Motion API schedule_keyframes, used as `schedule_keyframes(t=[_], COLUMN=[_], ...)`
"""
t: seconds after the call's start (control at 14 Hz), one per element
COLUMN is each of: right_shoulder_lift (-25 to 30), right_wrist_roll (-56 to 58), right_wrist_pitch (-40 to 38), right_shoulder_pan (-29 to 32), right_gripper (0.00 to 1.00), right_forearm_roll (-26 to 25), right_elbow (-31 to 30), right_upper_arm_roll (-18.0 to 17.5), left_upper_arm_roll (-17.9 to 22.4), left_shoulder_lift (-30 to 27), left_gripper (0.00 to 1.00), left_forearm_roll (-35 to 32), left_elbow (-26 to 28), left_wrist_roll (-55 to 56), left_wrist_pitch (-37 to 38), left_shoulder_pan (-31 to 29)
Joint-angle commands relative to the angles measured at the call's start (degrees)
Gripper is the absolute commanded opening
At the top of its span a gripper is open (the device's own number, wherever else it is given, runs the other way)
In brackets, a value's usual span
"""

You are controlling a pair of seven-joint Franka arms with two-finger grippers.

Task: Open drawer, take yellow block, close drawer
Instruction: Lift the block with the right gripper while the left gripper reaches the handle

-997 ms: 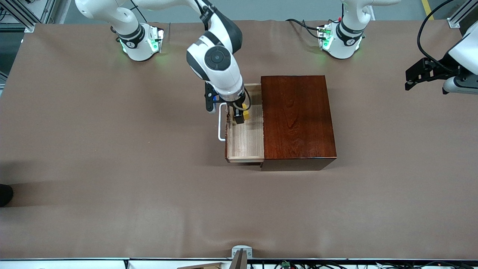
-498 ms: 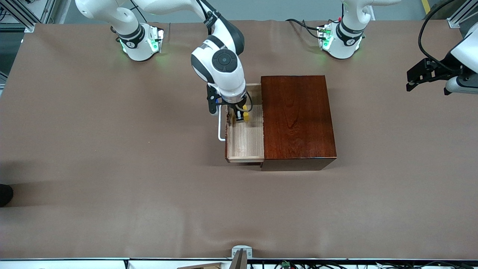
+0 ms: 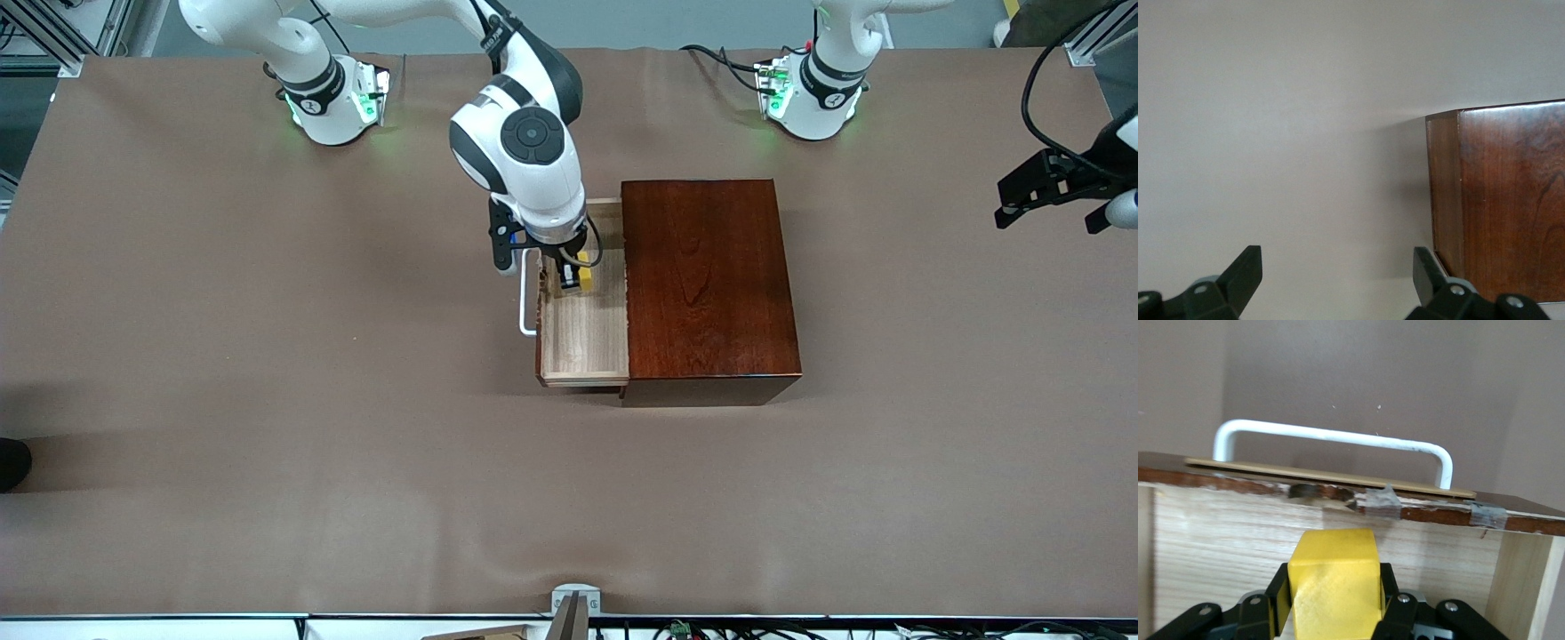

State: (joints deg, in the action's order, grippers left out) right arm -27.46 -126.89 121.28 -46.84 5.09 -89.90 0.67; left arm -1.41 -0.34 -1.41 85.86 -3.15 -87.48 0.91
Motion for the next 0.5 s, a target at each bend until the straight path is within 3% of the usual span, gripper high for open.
schedule_keyframes(t=[0.0,0.14,0.43], right_shoulder_lift=[1.3,2.2,5.5], right_wrist_roll=[-0.6,1.7,11.2], right_wrist_pitch=[-3.8,-7.4,-13.4], right_shoulder_pan=[2.4,4.3,7.2], right_gripper=[0.00,0.00,0.00], right_forearm_roll=[-0.3,-0.3,1.1], right_elbow=[2.7,3.9,3.9], right_upper_arm_roll=[-0.5,-0.7,-0.5], left_upper_arm_roll=[-0.4,-1.3,-9.1], left_shoulder_lift=[0.2,0.5,2.9], left_gripper=[1.00,1.00,1.00], left_forearm_roll=[1.2,1.2,1.8], left_elbow=[-0.1,-0.2,-0.9], left_wrist_roll=[0.1,0.4,9.5], left_wrist_pitch=[0.6,0.7,0.8], left_shoulder_pan=[-0.1,0.8,2.8])
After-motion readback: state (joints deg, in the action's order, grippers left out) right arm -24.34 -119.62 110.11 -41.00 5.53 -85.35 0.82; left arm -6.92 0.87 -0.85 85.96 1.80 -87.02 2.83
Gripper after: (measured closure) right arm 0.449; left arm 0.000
